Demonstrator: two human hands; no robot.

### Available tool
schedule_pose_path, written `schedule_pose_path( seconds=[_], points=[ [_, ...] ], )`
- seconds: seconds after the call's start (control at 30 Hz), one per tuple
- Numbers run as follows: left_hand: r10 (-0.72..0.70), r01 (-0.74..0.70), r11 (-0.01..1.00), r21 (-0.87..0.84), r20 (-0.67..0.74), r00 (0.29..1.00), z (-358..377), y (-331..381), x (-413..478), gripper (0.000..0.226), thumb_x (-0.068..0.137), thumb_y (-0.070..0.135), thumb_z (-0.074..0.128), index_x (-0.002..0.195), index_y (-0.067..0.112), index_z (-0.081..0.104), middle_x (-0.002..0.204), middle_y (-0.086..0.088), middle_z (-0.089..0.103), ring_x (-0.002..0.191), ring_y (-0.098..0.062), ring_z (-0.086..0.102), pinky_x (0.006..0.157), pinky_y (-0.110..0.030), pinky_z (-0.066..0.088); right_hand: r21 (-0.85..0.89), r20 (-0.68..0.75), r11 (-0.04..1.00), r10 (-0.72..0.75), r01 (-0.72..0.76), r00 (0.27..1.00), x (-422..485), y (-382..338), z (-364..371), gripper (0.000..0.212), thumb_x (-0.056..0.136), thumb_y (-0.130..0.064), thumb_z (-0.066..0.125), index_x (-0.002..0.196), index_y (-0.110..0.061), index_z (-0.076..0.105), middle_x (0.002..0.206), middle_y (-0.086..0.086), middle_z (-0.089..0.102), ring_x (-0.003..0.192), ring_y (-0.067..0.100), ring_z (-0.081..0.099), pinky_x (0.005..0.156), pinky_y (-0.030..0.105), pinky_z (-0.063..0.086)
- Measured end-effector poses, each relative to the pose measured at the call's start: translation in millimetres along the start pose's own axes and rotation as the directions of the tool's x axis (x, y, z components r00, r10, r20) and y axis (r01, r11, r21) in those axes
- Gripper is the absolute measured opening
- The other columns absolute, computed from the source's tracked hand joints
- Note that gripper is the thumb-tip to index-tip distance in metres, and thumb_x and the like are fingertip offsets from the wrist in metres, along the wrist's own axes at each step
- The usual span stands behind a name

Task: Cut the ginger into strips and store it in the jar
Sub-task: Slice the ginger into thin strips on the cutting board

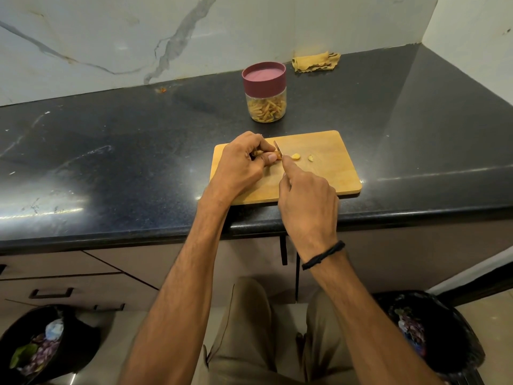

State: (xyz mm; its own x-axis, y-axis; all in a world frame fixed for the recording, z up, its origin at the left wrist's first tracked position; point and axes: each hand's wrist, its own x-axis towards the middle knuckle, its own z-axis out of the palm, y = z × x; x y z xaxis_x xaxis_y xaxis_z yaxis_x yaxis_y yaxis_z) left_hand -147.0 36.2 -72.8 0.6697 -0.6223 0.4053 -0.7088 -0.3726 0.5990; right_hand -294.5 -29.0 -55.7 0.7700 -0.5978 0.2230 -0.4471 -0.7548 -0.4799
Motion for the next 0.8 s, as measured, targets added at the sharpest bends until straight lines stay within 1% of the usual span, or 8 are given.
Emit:
schedule_pose_path(
  seconds=[0.2, 0.27, 0.33, 0.43, 0.5, 0.57, 0.6, 0.8],
  points=[
    [-0.047, 0.047, 0.998, -0.045, 0.007, 0.999, -1.3, 0.1, 1.5, 0.008, 0.088, 0.019, 0.076, 0.095, 0.015, 0.076, 0.097, 0.005, 0.069, 0.089, -0.005, 0.062, 0.076, -0.015, 0.046, -0.074, 0.003, 0.997, -0.02, 0.02, 1.0, 6.5, -4.0, -1.3, 0.04, 0.105, -0.022, 0.036, 0.144, -0.027, 0.039, 0.078, -0.001, 0.048, 0.069, 0.016, 0.044, 0.06, 0.03, 0.034],
    [-0.062, 0.062, 0.997, -0.048, 0.014, 0.998, -1.6, 0.6, 1.5, 0.009, 0.088, 0.019, 0.076, 0.097, 0.015, 0.076, 0.099, 0.005, 0.069, 0.091, -0.006, 0.062, 0.077, -0.017, 0.048, -0.115, 0.024, 0.993, -0.018, 0.021, 1.0, 0.5, -2.8, -4.2, 0.04, 0.105, -0.021, 0.037, 0.145, -0.026, 0.038, 0.078, 0.0, 0.047, 0.068, 0.016, 0.043, 0.059, 0.03, 0.034],
    [-0.064, 0.065, 0.997, -0.051, 0.012, 0.998, -2.2, 1.3, 0.9, 0.01, 0.088, 0.018, 0.076, 0.097, 0.015, 0.076, 0.099, 0.005, 0.069, 0.088, -0.002, 0.061, 0.075, -0.013, 0.045, -0.131, 0.028, 0.991, -0.02, 0.024, 0.999, -2.0, -3.3, -6.4, 0.039, 0.105, -0.021, 0.037, 0.144, -0.026, 0.039, 0.078, 0.001, 0.046, 0.068, 0.017, 0.044, 0.058, 0.031, 0.034],
    [-0.068, 0.069, 0.996, -0.062, 0.016, 0.998, -2.1, 2.0, 0.7, 0.008, 0.088, 0.017, 0.076, 0.096, 0.014, 0.076, 0.097, 0.008, 0.069, 0.084, 0.007, 0.058, 0.073, -0.007, 0.04, -0.114, 0.042, 0.993, -0.017, 0.022, 0.999, 10.8, -5.9, -6.7, 0.034, 0.105, -0.023, 0.036, 0.137, -0.026, 0.046, 0.082, 0.001, 0.045, 0.078, 0.022, 0.054, 0.062, 0.033, 0.034],
    [-0.079, 0.08, 0.994, -0.078, 0.021, 0.997, -1.9, 2.4, 0.0, 0.007, 0.089, 0.018, 0.075, 0.095, 0.015, 0.076, 0.098, 0.009, 0.069, 0.088, 0.002, 0.06, 0.077, -0.014, 0.046, -0.121, 0.063, 0.992, -0.01, 0.018, 0.998, 13.0, -6.6, -7.6, 0.032, 0.105, -0.024, 0.036, 0.135, -0.027, 0.047, 0.083, 0.001, 0.045, 0.08, 0.021, 0.053, 0.063, 0.033, 0.035],
    [-0.098, 0.1, 0.99, -0.1, 0.022, 0.995, -1.9, 1.9, 0.4, 0.007, 0.089, 0.019, 0.075, 0.096, 0.016, 0.076, 0.099, 0.008, 0.07, 0.093, -0.004, 0.063, 0.083, -0.024, 0.052, -0.149, 0.067, 0.988, -0.014, 0.024, 0.998, 5.0, -4.7, -7.7, 0.033, 0.105, -0.024, 0.036, 0.137, -0.026, 0.045, 0.079, 0.001, 0.045, 0.072, 0.019, 0.048, 0.06, 0.032, 0.034],
    [-0.103, 0.105, 0.989, -0.1, 0.023, 0.994, -2.0, 1.8, 0.8, 0.007, 0.089, 0.019, 0.075, 0.096, 0.016, 0.076, 0.099, 0.008, 0.07, 0.094, -0.006, 0.063, 0.084, -0.026, 0.052, -0.154, 0.074, 0.988, -0.017, 0.029, 0.997, -0.5, -3.9, -7.7, 0.035, 0.105, -0.024, 0.037, 0.139, -0.025, 0.042, 0.077, 0.001, 0.045, 0.069, 0.018, 0.045, 0.058, 0.031, 0.034],
    [-0.109, 0.11, 0.991, -0.078, 0.025, 0.994, -1.7, 2.6, 0.0, 0.008, 0.09, 0.02, 0.074, 0.096, 0.017, 0.076, 0.101, 0.006, 0.07, 0.095, -0.007, 0.063, 0.083, -0.025, 0.051, -0.142, 0.063, 0.99, -0.017, 0.026, 0.998, 6.0, -3.2, -7.1, 0.031, 0.104, -0.024, 0.037, 0.134, -0.026, 0.048, 0.074, 0.0, 0.043, 0.07, 0.018, 0.043, 0.059, 0.033, 0.034]
  ],
)
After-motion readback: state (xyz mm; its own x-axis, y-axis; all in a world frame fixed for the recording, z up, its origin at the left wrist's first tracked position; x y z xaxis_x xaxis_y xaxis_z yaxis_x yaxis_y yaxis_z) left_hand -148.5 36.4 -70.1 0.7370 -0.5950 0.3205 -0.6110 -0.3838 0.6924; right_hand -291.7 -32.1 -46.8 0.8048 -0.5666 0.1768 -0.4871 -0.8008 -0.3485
